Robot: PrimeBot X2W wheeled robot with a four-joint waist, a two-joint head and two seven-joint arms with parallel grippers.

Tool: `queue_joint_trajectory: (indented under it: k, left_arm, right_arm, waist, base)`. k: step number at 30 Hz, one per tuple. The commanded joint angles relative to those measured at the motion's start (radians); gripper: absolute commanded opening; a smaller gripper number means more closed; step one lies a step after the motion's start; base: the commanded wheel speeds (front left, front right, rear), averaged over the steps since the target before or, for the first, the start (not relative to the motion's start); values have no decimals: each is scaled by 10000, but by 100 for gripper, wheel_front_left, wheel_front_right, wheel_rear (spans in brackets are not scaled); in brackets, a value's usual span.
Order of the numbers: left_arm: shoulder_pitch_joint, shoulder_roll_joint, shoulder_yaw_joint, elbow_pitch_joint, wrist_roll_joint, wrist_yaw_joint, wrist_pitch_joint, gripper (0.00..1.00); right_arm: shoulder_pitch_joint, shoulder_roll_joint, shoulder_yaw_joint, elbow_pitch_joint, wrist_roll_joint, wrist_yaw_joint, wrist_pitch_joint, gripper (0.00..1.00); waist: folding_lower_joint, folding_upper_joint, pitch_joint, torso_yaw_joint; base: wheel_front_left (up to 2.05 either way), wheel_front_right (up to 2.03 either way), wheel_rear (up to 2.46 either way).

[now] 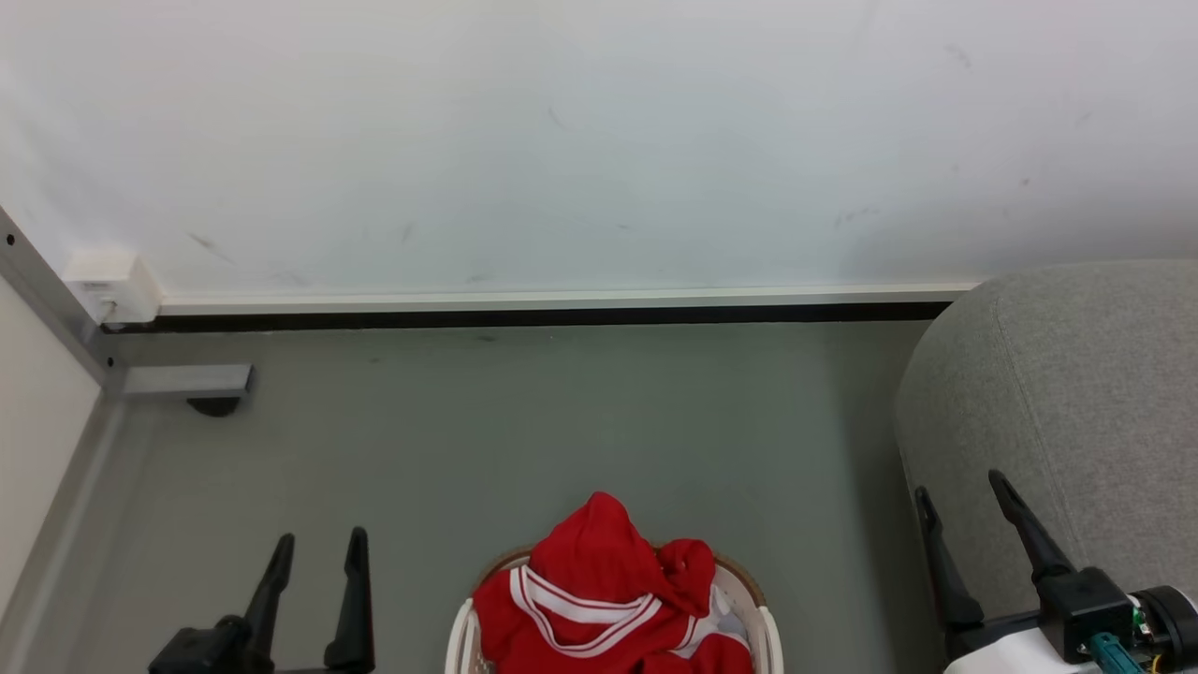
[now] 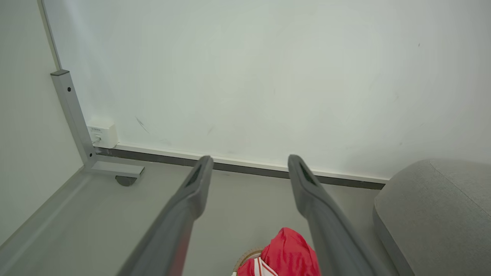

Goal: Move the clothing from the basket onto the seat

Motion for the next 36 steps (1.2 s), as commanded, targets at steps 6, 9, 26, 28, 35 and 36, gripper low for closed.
queue_joint_trajectory:
  k: [6,9,26,28,35,36]
  left_arm:
    - [-447,66,-63,-25,279,-163,-7,100]
    - [-846,137,-265,15,446,-255,-7,100]
    - [-4551,1557,-4562,2922,229,-333,199,100]
    - [-4976,1625,-5024,3254,284,-332,333,100]
    - [-6192,1878,-5773,4246,350,-333,718,100]
    - [-6332,1916,-5816,4361,381,-334,792,100]
  right_arm:
    - [-409,-5,-96,-267,241,-21,-57,100]
    - [-646,-5,-85,-440,333,-21,-55,100]
    - [-2818,-5,-41,-1562,990,-21,-48,100]
    - [-3042,-2,-74,-1720,1070,-21,-48,100]
    - [-3578,-2,-156,-2260,1509,-21,-48,100]
    - [-3621,-3,-173,-2347,1558,-21,-48,100]
  waist:
    - [0,0,763,-139]
    - [0,0,1394,-237]
    - [0,0,5610,-1313]
    - [0,0,6049,-1481]
    - [0,0,7496,-2023]
    - [0,0,7696,-2084]
  base:
    - [0,0,0]
    - [0,0,0]
    - [0,0,0]
    - [0,0,0]
    - [0,0,0]
    - [0,0,0]
